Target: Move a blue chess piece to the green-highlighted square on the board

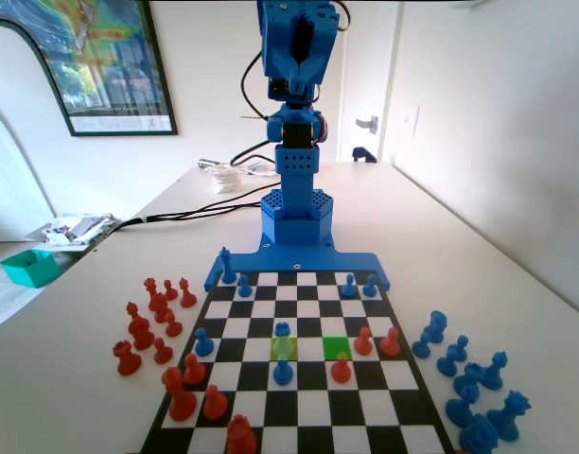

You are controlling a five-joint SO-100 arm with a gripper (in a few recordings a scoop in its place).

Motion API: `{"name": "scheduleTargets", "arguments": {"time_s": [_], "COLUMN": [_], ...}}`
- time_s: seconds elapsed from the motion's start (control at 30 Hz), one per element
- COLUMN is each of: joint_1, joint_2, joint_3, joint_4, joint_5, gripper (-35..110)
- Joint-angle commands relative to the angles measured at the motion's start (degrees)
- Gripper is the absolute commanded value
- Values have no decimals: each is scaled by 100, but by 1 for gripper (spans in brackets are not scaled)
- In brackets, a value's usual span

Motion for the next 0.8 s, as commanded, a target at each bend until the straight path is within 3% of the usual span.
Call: {"name": "scheduleTargets", "arguments": {"time_s": [0.0, 0.27, 0.53, 0.77], "joint_1": [-35, -158, 396, 870], "joint_2": [-211, -1002, -2470, -3647], "joint_3": [-237, -1011, -1564, -1573], "joint_4": [-18, 422, 483, -149], "joint_5": [-185, -1046, -2338, -2373], "gripper": [1, 1, 1, 1]}}
